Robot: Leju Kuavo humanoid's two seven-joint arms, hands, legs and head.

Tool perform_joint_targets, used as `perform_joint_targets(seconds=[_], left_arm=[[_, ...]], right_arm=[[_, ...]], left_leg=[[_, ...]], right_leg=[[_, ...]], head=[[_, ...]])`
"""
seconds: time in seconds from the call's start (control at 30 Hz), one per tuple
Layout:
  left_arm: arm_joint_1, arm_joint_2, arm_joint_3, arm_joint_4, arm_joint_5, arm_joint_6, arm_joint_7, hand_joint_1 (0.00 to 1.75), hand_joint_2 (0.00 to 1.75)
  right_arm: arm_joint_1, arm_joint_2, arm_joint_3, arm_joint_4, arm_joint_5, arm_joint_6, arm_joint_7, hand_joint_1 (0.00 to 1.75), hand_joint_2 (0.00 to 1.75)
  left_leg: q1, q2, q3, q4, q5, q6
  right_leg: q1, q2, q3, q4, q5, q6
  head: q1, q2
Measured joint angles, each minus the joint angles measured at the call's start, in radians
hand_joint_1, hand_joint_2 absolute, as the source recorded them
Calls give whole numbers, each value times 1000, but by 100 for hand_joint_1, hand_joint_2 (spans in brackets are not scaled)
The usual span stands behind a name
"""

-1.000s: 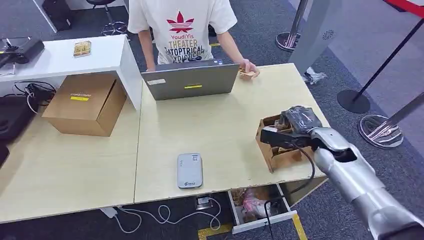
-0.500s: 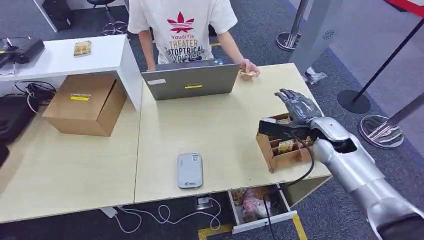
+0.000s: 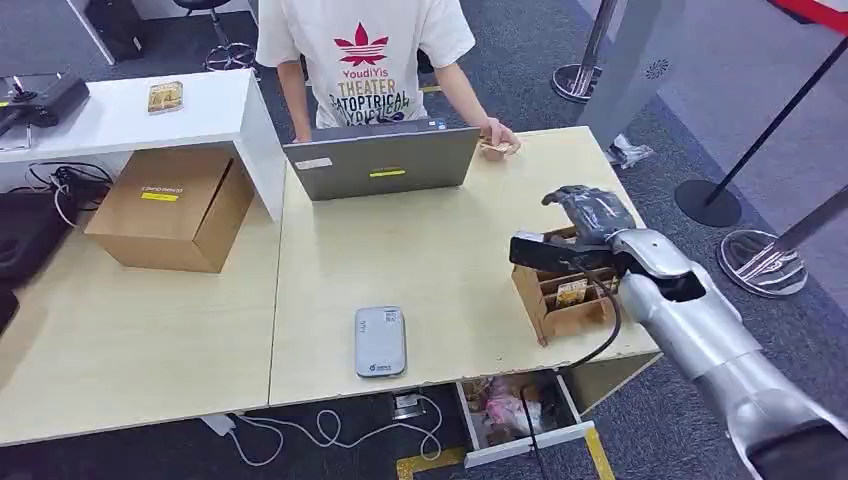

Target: Pass the card to the sensor for recognition and then transmit it.

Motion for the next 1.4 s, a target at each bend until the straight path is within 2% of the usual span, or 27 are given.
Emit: perform_joint_targets(seconds=[0.07,0.13,0.2,0.23,0.3,0.33,0.43,0.53,1.0,1.4], left_arm=[[0,0,0,0,-2,0,0,0,0],[0,0,0,0,-2,0,0,0,0],[0,0,0,0,-2,0,0,0,0],[0,0,0,0,-3,0,0,0,0],[0,0,0,0,-3,0,0,0,0],[0,0,0,0,-3,0,0,0,0],[0,0,0,0,-3,0,0,0,0],[0,0,0,0,-3,0,0,0,0],[0,0,0,0,-3,3,2,0,0],[0,0,0,0,2,3,5,0,0]], right_arm=[[0,0,0,0,0,0,1,94,175],[0,0,0,0,0,0,1,86,175],[0,0,0,0,0,-1,1,91,175],[0,0,0,1,0,-1,1,84,175],[0,0,0,2,0,-1,1,87,175],[0,0,0,3,0,-2,1,80,175],[0,0,0,8,0,-3,1,80,175],[0,0,0,13,0,-2,0,91,175],[-6,9,3,63,-3,-4,-11,91,175],[-20,19,15,93,-10,-4,-19,110,175]], left_leg=[[0,0,0,0,0,0],[0,0,0,0,0,0],[0,0,0,0,0,0],[0,0,0,0,0,0],[0,0,0,0,0,0],[0,0,0,0,0,0],[0,0,0,0,0,0],[0,0,0,0,0,0],[0,0,0,0,0,0],[0,0,0,0,0,0]], right_leg=[[0,0,0,0,0,0],[0,0,0,0,0,0],[0,0,0,0,0,0],[0,0,0,0,0,0],[0,0,0,0,0,0],[0,0,0,0,0,0],[0,0,0,0,0,0],[0,0,0,0,0,0],[0,0,0,0,0,0],[0,0,0,0,0,0]], head=[[0,0],[0,0],[0,0],[0,0],[0,0],[0,0],[0,0],[0,0],[0,0],[0,0]])
